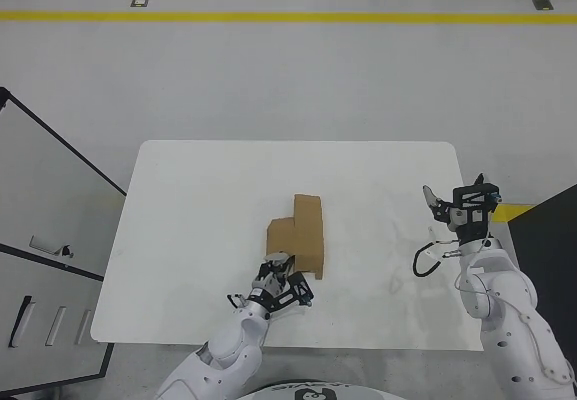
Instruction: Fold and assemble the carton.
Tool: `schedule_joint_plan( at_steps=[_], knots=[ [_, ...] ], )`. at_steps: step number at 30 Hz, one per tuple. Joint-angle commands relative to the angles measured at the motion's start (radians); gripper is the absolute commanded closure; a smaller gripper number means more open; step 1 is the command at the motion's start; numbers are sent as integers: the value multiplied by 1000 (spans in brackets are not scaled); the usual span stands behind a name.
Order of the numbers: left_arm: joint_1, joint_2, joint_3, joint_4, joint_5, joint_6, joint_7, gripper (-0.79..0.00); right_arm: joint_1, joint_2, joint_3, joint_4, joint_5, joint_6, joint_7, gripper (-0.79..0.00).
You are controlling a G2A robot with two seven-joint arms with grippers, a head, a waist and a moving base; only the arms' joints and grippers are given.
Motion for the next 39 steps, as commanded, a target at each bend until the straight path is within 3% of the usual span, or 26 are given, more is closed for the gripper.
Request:
schedule_joint_plan(
  at_steps=[1,14,18,23,31,39],
  knots=[
    [-3,-1,0,1,-2,2,1,-225,0,0,0,0,0,0,0,-785],
    [-18,-13,2,14,0,31,-16,-151,0,0,0,0,0,0,0,-785],
    [-25,-17,5,16,20,42,-30,0,0,0,0,0,0,0,0,-785],
    [-24,-17,0,5,84,58,-46,0,0,0,0,0,0,0,0,-785],
    [36,6,-46,-111,202,67,43,0,0,0,0,0,0,0,0,-785],
    [119,38,-119,-272,257,-38,160,0,0,0,0,0,0,0,0,-785]
  ],
)
